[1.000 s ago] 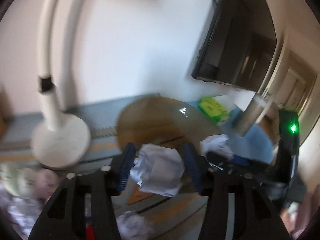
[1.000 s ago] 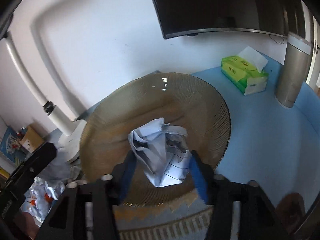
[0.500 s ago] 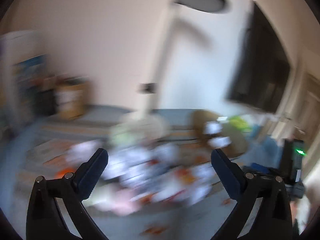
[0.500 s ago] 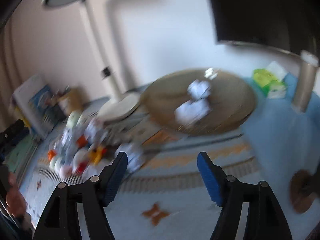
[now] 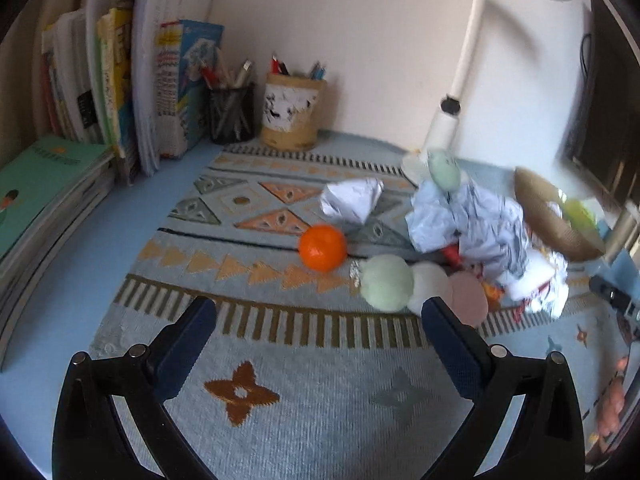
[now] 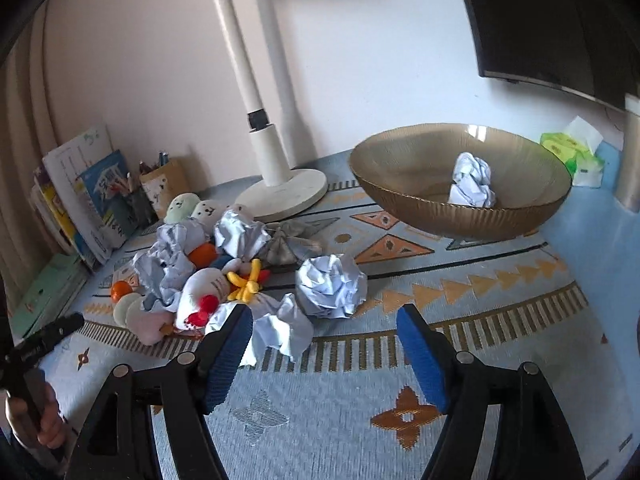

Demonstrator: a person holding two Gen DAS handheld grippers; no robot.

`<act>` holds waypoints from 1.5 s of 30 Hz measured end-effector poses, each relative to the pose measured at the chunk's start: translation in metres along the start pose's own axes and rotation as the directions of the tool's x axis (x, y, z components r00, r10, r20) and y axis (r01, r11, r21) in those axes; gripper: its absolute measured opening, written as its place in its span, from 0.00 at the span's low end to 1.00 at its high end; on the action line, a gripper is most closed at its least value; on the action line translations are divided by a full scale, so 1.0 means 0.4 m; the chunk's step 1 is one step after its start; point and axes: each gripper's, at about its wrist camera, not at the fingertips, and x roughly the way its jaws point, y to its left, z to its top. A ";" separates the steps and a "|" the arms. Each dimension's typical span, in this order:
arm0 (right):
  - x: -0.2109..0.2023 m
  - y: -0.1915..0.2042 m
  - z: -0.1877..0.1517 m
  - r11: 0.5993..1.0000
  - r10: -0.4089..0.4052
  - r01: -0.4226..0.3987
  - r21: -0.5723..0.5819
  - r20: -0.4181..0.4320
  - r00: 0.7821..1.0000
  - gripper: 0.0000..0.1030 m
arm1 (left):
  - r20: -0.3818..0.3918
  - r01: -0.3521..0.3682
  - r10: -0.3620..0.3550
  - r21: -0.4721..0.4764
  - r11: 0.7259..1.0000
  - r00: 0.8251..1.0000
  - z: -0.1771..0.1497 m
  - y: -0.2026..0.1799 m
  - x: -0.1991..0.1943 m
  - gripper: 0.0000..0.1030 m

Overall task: Organize objects
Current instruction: 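Grasp the orange with the left gripper while the right gripper grasps a crumpled paper ball, then carry the orange and paper ball to the glass bowl and release both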

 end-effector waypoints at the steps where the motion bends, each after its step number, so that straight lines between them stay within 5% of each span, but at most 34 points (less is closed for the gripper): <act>1: 0.002 0.000 0.000 1.000 0.000 0.000 0.001 -0.004 1.000 0.71 | -0.002 -0.008 0.008 0.018 1.000 1.000 -0.005 -0.007 -0.001 0.99; 6: 0.008 0.024 -0.003 0.998 -0.014 0.014 -0.061 -0.010 1.000 0.71 | -0.059 0.013 -0.011 0.036 0.999 0.998 0.021 -0.012 0.026 0.99; 9: 0.013 0.033 -0.006 0.996 -0.035 0.033 -0.082 -0.018 0.999 0.74 | -0.134 0.146 -0.155 -0.074 0.987 0.979 0.062 0.038 0.070 0.99; 10: 0.018 0.031 -0.006 0.996 -0.038 0.036 -0.079 -0.029 0.999 0.84 | -0.126 0.166 -0.178 -0.099 0.981 0.976 0.071 0.050 0.078 0.99; 17: 0.032 -0.021 0.065 1.000 0.010 -0.009 0.012 -0.106 0.994 0.87 | -0.131 0.102 -0.110 -0.069 0.992 0.985 0.103 0.058 0.147 0.96; 21: 0.116 -0.035 0.099 0.999 -0.020 0.026 0.026 -0.209 0.978 0.75 | -0.161 0.079 -0.093 -0.091 0.993 0.983 0.118 0.062 0.201 0.71; 26: 0.207 -0.044 0.091 0.997 -0.017 0.037 0.068 -0.272 0.962 0.75 | -0.155 0.064 -0.070 -0.041 0.997 0.985 0.114 0.048 0.212 0.71; 30: 0.243 -0.059 0.092 0.987 0.078 -0.031 0.160 -0.301 0.950 0.75 | -0.119 0.046 -0.050 -0.041 0.998 0.992 0.111 0.050 0.196 0.71; 35: 0.254 -0.029 0.099 0.998 -0.012 0.031 0.060 -0.299 0.954 0.73 | -0.171 0.059 -0.062 -0.028 0.998 0.983 0.123 0.031 0.233 0.71; 37: 0.248 -0.022 0.096 0.999 -0.001 0.016 0.051 -0.288 0.958 0.47 | -0.220 0.051 -0.045 0.022 0.998 0.974 0.114 0.002 0.256 0.36; 39: 0.245 -0.028 0.097 0.998 -0.015 0.032 0.059 -0.273 0.962 0.47 | -0.209 0.014 -0.003 0.051 0.999 0.978 0.111 -0.013 0.255 0.34; 45: 0.143 -0.099 0.113 0.989 0.012 0.009 0.144 -0.146 0.989 0.47 | -0.099 0.090 -0.091 -0.014 0.996 0.991 0.114 0.029 0.195 0.33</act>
